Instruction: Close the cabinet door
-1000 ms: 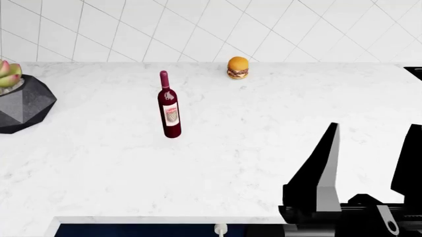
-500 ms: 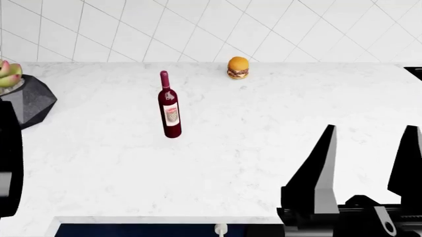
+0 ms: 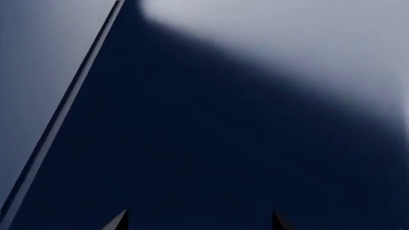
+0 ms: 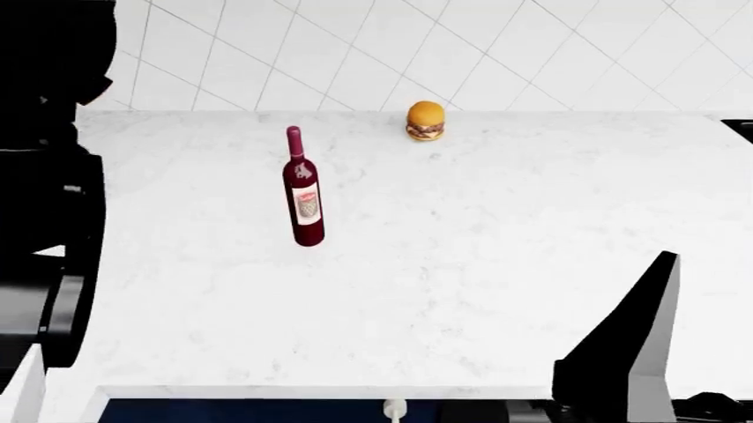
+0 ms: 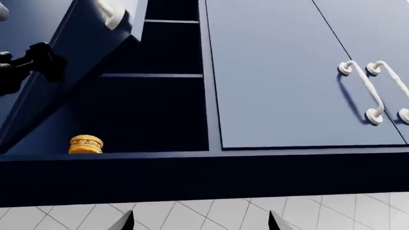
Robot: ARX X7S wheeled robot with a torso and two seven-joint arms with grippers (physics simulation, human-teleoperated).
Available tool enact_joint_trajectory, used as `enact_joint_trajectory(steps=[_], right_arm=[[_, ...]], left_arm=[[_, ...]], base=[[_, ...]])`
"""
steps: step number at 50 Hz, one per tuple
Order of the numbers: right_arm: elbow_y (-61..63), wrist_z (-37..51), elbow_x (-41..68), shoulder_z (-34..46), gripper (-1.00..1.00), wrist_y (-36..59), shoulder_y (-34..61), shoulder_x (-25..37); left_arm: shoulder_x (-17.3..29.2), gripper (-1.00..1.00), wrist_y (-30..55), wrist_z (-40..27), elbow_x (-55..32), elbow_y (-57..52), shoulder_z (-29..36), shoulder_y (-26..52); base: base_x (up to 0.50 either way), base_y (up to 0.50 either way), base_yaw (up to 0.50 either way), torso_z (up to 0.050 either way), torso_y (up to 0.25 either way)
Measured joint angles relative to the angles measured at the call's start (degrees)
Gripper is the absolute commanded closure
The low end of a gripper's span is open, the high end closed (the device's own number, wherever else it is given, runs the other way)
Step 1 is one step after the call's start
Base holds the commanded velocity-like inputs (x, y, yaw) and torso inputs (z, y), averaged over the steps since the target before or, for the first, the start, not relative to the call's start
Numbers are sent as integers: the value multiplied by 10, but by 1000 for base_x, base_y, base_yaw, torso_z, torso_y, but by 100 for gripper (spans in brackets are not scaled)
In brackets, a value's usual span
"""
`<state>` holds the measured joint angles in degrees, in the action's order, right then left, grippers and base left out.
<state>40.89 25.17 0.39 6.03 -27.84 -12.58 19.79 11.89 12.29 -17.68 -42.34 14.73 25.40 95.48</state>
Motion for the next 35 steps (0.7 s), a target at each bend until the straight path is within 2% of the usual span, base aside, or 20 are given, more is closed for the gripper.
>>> enact_joint_trajectory(steps=[14, 19, 27, 35], right_arm=[[37, 31, -12, -65, -100, -32, -85, 4], [46, 39, -14, -83, -100, -40, -107, 4], [56, 48, -18, -101, -100, -48, -130, 3], [60, 55, -22, -111, -100, -53, -143, 2]], left_arm=[[-58, -100, -70, 42, 34, 123, 7, 21], [-73, -100, -113, 53, 24, 184, 31, 38], [-84, -100, -188, 54, -35, 271, 118, 71], [-89, -100, -271, 53, -156, 342, 260, 104]], base=[[0, 0, 0, 0, 0], [0, 0, 0, 0, 0], [0, 0, 0, 0, 0], [0, 0, 0, 0, 0]])
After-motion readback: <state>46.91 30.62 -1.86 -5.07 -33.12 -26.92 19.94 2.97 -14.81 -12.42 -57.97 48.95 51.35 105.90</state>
